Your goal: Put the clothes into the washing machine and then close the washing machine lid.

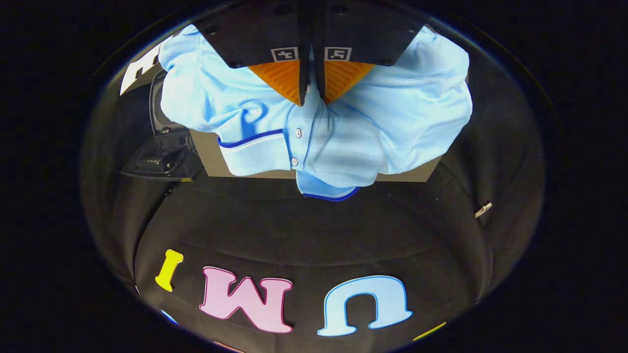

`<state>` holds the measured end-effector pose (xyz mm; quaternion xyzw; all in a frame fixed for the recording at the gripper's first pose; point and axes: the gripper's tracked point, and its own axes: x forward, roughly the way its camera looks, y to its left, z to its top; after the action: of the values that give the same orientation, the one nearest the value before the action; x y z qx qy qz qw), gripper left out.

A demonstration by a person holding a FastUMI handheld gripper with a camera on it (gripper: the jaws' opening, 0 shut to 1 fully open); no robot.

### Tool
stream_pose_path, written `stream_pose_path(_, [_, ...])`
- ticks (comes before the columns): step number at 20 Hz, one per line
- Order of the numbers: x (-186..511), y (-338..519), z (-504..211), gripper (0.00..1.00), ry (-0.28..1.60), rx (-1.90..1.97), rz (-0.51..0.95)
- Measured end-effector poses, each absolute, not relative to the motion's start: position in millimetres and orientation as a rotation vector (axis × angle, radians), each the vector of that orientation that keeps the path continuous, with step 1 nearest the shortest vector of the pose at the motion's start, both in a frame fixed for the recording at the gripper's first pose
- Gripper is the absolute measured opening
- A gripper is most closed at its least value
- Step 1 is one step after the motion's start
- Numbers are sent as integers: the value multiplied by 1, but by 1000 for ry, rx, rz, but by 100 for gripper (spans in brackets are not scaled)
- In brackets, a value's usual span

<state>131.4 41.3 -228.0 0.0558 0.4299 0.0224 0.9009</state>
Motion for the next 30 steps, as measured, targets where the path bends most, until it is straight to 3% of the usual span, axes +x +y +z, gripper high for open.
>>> stream_pose_path(13, [117, 34, -121, 4, 583, 131, 137])
stream_pose_path(30, [109, -100, -102, 4, 455, 114, 132])
